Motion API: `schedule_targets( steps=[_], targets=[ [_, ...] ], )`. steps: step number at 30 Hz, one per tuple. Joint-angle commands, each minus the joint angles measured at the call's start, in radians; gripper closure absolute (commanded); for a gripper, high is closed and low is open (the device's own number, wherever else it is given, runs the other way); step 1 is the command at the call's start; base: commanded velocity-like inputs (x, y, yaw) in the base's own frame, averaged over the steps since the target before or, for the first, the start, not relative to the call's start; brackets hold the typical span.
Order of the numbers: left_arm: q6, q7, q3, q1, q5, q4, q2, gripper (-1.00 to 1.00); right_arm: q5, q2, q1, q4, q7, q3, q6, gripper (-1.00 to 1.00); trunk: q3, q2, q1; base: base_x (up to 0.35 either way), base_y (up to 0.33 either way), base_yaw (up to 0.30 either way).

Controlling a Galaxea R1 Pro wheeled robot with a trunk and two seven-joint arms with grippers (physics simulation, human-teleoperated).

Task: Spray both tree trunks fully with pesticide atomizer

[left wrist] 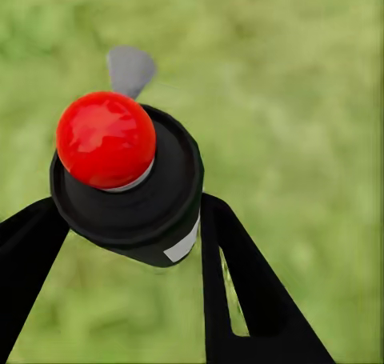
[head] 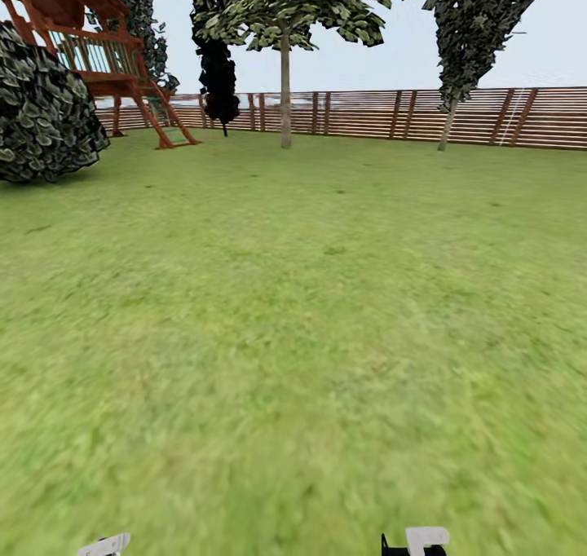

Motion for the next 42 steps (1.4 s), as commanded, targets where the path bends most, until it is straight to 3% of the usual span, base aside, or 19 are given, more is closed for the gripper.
schedule_targets(
  steps=[1, 42],
  targets=[
    [0.0, 0.0, 0.0, 0.0, 0.0, 0.0, 0.0, 1.0, 0.0, 0.0, 0.0, 0.0, 0.0, 0.0, 0.0, -1.0, 0.0, 0.0, 0.0, 0.339, 0.0, 0.0],
    [0.001, 0.001, 0.0, 0.0, -0.001, 0.0, 0.0, 1.0, 0.0, -0.002, 0.0, 0.002, -0.003, 0.0, 0.0, -1.0, 0.0, 0.0, 0.0, 0.339, 0.0, 0.0]
  ],
)
